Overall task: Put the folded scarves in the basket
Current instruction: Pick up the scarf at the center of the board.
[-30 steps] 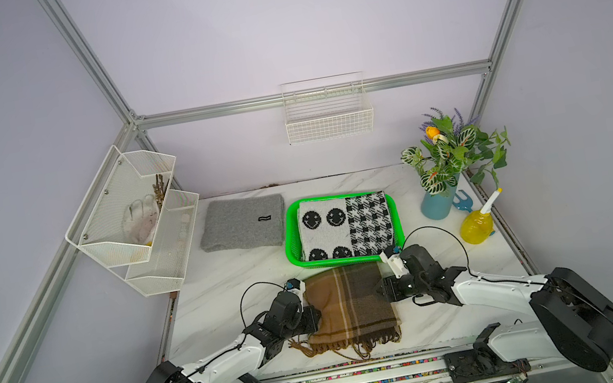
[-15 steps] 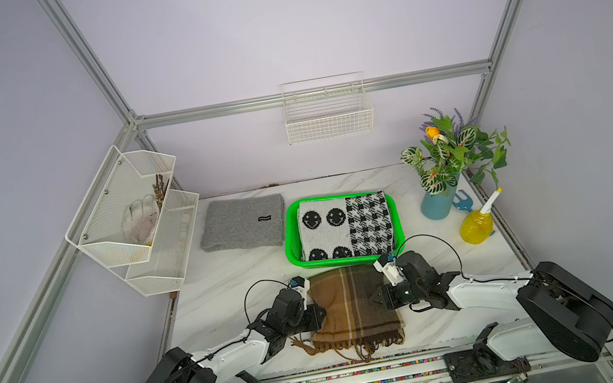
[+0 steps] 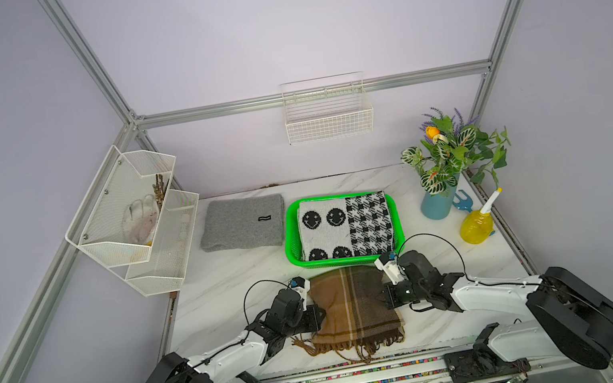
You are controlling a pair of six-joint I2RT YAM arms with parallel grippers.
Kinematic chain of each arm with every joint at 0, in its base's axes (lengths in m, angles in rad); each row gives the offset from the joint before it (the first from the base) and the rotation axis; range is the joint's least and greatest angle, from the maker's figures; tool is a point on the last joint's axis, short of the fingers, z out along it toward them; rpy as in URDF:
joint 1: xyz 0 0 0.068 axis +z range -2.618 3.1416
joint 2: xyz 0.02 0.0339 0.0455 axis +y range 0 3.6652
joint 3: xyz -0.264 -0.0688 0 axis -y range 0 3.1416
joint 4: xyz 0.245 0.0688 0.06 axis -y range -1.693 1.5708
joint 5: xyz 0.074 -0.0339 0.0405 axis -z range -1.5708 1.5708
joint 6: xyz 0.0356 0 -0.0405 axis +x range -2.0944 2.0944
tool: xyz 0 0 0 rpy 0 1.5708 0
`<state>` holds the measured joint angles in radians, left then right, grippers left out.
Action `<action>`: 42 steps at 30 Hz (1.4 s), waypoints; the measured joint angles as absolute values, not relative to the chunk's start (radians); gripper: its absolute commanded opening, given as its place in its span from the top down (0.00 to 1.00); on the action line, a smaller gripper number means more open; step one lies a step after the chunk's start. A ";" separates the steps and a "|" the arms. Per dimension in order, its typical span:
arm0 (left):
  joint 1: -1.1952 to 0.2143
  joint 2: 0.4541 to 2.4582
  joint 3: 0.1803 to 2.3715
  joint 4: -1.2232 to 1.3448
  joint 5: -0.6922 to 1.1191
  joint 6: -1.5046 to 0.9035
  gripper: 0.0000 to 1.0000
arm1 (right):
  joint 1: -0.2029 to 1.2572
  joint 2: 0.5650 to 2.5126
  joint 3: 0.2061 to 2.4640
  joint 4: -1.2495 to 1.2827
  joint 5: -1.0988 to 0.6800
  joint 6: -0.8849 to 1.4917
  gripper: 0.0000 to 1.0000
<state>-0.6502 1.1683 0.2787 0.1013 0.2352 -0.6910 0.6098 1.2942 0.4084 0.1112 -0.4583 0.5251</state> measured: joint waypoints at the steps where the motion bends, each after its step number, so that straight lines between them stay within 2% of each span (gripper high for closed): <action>1: -0.650 1.152 0.281 0.080 0.236 -0.691 1.00 | 0.610 1.279 0.413 0.098 -0.456 0.522 1.00; 10: -0.651 0.939 0.394 -0.115 0.259 -0.683 1.00 | 0.625 1.056 0.458 -0.059 -0.420 0.509 1.00; 15: -0.651 0.895 0.456 -0.175 0.262 -0.676 1.00 | 0.630 0.966 0.547 -0.170 -0.404 0.488 1.00; 24: -0.653 0.891 0.621 -0.273 0.266 -0.661 1.00 | 0.630 0.946 0.757 -0.359 -0.359 0.435 1.00; 32: -0.656 0.920 0.810 -0.312 0.242 -0.628 1.00 | 0.630 0.954 0.888 -0.396 -0.315 0.400 1.00; 42: -0.627 1.102 1.039 -0.345 0.141 -0.563 1.00 | 0.568 1.147 1.150 -0.465 -0.261 0.343 1.00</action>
